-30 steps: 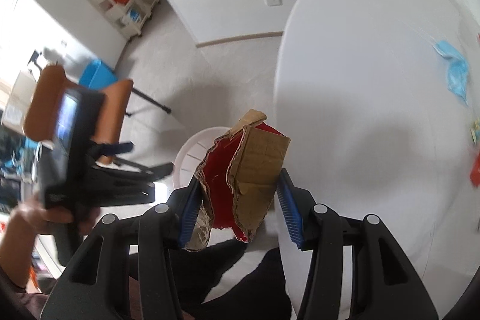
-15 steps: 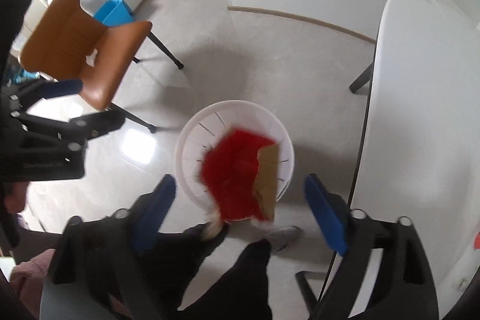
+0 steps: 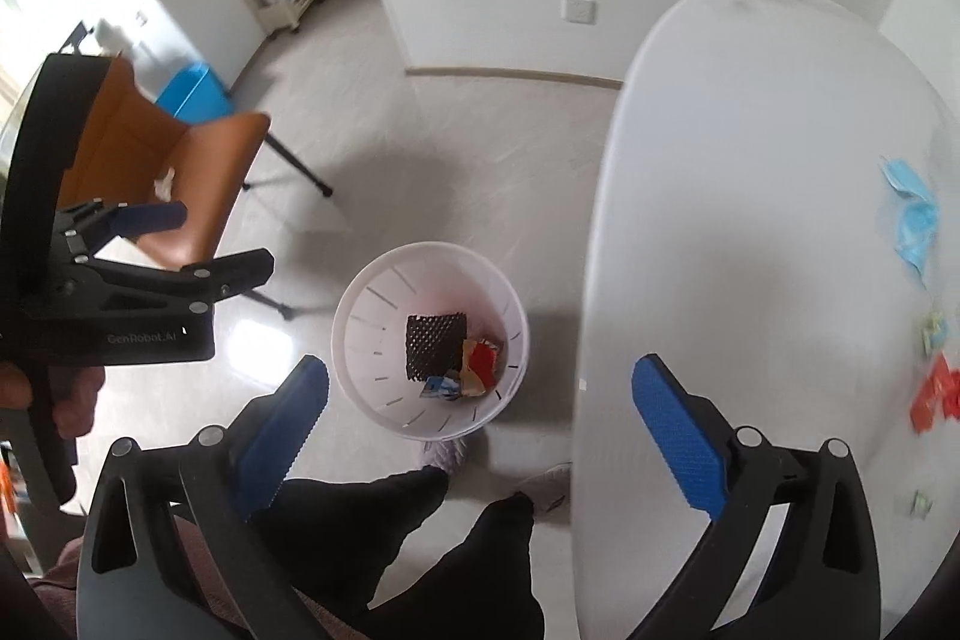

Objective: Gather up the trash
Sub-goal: 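Grasp the red snack packet with the left tool while the right tool grasps crumpled red paper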

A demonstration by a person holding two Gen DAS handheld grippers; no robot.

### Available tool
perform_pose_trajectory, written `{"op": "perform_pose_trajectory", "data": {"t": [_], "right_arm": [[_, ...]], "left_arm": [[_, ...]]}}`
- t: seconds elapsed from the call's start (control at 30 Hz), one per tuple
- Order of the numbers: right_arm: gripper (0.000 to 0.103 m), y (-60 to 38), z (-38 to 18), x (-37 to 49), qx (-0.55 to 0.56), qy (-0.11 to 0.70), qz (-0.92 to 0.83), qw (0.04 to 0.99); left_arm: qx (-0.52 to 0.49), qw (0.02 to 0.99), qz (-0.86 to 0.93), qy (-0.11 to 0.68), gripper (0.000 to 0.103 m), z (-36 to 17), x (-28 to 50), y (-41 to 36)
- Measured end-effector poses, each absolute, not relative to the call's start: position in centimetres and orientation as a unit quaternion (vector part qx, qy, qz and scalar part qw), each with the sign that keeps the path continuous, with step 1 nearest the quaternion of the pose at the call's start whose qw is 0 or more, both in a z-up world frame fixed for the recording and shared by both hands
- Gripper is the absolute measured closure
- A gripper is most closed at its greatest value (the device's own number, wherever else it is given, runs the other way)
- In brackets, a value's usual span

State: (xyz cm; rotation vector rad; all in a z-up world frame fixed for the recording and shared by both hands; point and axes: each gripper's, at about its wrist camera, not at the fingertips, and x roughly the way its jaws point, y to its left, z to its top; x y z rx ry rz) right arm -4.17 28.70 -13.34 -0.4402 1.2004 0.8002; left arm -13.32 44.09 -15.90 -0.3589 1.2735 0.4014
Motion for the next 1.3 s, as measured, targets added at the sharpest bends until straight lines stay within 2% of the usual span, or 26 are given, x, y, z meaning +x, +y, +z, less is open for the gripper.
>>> {"op": "perform_pose_trajectory", "data": {"t": [0.6,1.1,1.3], "right_arm": [[0.003,19.6,-12.2,-1.8,-0.135,0.548,0.285,0.775],[0.003,-1.4,-12.2,4.3,-0.032,0.551,0.105,0.827],[0.003,-9.2,-12.5,8.8,-0.036,0.545,0.071,0.835]], "left_arm": [[-0.108,0.799,0.102,0.583,0.008,-13.3,-8.8,36.6],[-0.03,0.821,-0.045,0.568,0.008,-11.7,1.4,20.1],[-0.022,0.82,-0.087,0.566,0.008,-12.0,5.8,13.0]]}}
